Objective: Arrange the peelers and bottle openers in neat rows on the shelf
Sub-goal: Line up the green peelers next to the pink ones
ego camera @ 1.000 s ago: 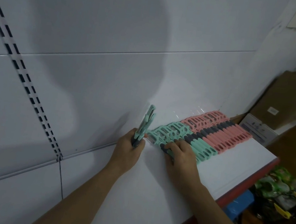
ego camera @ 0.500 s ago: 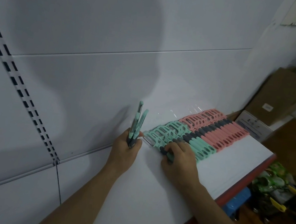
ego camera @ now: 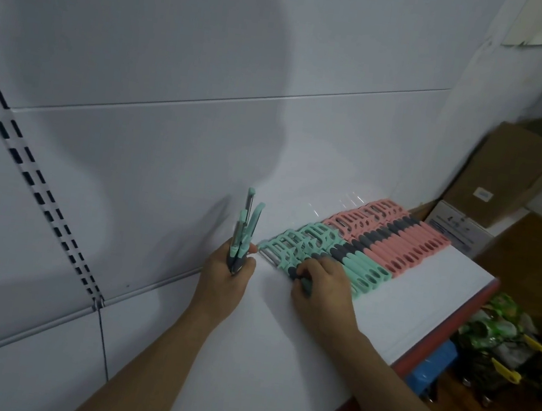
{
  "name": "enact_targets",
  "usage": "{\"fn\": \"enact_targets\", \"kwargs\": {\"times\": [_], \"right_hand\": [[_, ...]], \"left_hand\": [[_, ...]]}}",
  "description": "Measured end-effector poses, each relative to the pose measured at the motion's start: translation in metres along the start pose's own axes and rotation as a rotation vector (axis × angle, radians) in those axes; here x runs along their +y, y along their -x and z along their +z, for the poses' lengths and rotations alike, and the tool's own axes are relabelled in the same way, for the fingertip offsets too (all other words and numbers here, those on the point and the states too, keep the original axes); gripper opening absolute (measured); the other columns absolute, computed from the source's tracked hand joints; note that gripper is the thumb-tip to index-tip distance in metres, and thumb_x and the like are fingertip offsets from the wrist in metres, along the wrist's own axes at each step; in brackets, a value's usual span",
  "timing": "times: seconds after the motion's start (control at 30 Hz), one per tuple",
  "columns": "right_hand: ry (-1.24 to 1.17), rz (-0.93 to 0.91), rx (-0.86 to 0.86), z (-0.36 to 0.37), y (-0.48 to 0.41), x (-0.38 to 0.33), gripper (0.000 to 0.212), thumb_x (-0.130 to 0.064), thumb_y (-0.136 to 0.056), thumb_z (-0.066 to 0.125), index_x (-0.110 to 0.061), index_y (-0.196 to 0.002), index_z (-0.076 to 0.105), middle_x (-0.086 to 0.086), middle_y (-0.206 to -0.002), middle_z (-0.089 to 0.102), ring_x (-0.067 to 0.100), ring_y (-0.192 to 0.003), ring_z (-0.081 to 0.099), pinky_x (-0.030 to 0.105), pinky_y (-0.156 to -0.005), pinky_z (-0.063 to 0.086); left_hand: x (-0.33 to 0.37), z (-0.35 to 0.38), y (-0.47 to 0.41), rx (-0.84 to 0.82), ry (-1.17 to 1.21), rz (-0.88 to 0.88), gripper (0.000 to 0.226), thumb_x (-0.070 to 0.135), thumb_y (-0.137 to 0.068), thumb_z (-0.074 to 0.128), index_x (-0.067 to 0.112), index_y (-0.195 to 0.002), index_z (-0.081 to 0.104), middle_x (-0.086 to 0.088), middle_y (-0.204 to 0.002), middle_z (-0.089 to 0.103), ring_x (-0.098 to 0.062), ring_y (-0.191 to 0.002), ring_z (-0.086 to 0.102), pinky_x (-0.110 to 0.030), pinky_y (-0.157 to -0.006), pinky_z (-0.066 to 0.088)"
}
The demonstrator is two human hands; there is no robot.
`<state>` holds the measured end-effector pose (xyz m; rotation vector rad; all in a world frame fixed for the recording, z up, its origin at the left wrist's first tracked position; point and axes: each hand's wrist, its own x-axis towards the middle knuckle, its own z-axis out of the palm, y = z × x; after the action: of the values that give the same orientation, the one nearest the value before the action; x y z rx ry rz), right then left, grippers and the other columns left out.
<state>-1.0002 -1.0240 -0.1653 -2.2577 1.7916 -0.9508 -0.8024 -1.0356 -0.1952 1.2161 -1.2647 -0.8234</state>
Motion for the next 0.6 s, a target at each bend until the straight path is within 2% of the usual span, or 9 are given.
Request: {"fn": "enact_targets", "kwargs": {"times": [0.13,0.2,0.3,0.37,0.4,0.43,0.47,0.53,0.6], "right_hand": [[0.007,0.004,-0.02,0.001,-0.001,-0.001,0.014,-0.004,-0.079,0.066,-0.012,-0.09,0.068,0.004,-0.093,0.06,0.025,-0.092,0.052,0.044,-0.079,0.048],[0.007,0.006,-0.022,0.0,0.0,-0.003,0.016,-0.006,-0.082,0.067,-0.014,-0.096,0.07,0.003,-0.098,0.062,0.023,-0.095,0.053,0.043,-0.082,0.048],[-0.054,0.007,0.059,-0.005,0.001,-0.016,0.026,-0.029,-0.09,0.068,-0.021,-0.115,0.068,-0.004,-0.11,0.063,0.015,-0.102,0.053,0.033,-0.084,0.048],[-0.266,0.003,0.015,-0.011,-0.007,-0.036,0.034,-0.04,-0.095,0.062,-0.028,-0.127,0.064,-0.013,-0.118,0.061,0.007,-0.109,0.053,0.025,-0.089,0.047],[-0.4,-0.011,-0.056,-0.014,-0.011,-0.047,0.03,-0.04,-0.098,0.059,-0.034,-0.126,0.064,-0.019,-0.117,0.06,0.004,-0.11,0.054,0.023,-0.09,0.047],[-0.511,-0.032,-0.134,-0.017,-0.015,-0.057,0.021,-0.035,-0.1,0.057,-0.043,-0.117,0.066,-0.024,-0.109,0.06,0.002,-0.105,0.057,0.021,-0.087,0.047],[-0.608,-0.043,-0.199,-0.017,-0.017,-0.065,0.023,-0.029,-0.101,0.056,-0.048,-0.1,0.068,-0.022,-0.096,0.061,0.002,-0.093,0.061,0.019,-0.08,0.048],[-0.792,0.017,-0.247,-0.014,-0.016,-0.074,0.035,-0.018,-0.102,0.056,-0.039,-0.077,0.068,-0.012,-0.074,0.062,0.007,-0.065,0.062,0.025,-0.061,0.052],[-0.917,0.123,-0.152,-0.013,-0.014,-0.076,0.027,-0.019,-0.103,0.056,-0.023,-0.078,0.066,-0.002,-0.07,0.065,0.018,-0.06,0.062,0.039,-0.055,0.053]], "left_hand": [[0.002,-0.001,-0.001,-0.001,-0.006,-0.005,0.015,0.036,-0.082,0.061,0.039,-0.096,0.067,0.018,-0.058,0.057,-0.001,-0.052,0.048,-0.012,-0.053,0.038],[0.003,-0.001,0.001,-0.018,0.014,-0.021,0.017,0.03,-0.083,0.06,0.039,-0.095,0.067,0.014,-0.056,0.053,-0.004,-0.05,0.043,-0.018,-0.051,0.038],[0.01,-0.004,0.004,-0.073,0.105,-0.04,0.021,0.021,-0.08,0.058,0.03,-0.093,0.071,0.004,-0.053,0.046,-0.016,-0.051,0.04,-0.027,-0.05,0.036],[0.017,-0.007,0.005,-0.184,0.14,-0.016,0.014,0.02,-0.078,0.059,0.019,-0.084,0.072,-0.002,-0.054,0.049,-0.02,-0.053,0.044,-0.029,-0.053,0.038],[0.021,-0.008,0.005,-0.259,0.152,0.0,0.01,0.019,-0.077,0.06,0.016,-0.075,0.068,-0.004,-0.056,0.052,-0.022,-0.053,0.047,-0.031,-0.054,0.04],[0.024,-0.008,0.007,-0.324,0.161,0.011,0.01,0.016,-0.077,0.06,0.017,-0.068,0.065,-0.005,-0.057,0.054,-0.023,-0.053,0.05,-0.032,-0.054,0.041],[0.027,-0.009,0.008,-0.368,0.168,0.016,0.013,0.013,-0.076,0.059,0.02,-0.065,0.063,-0.005,-0.058,0.056,-0.023,-0.053,0.052,-0.033,-0.053,0.042],[0.03,-0.01,0.01,-0.394,0.198,0.009,0.02,0.005,-0.076,0.055,0.02,-0.068,0.067,-0.008,-0.062,0.062,-0.024,-0.058,0.058,-0.034,-0.055,0.046],[0.03,-0.011,0.01,-0.37,0.251,-0.003,0.024,0.002,-0.078,0.052,0.011,-0.082,0.073,-0.014,-0.077,0.071,-0.025,-0.074,0.068,-0.032,-0.066,0.053]]}}
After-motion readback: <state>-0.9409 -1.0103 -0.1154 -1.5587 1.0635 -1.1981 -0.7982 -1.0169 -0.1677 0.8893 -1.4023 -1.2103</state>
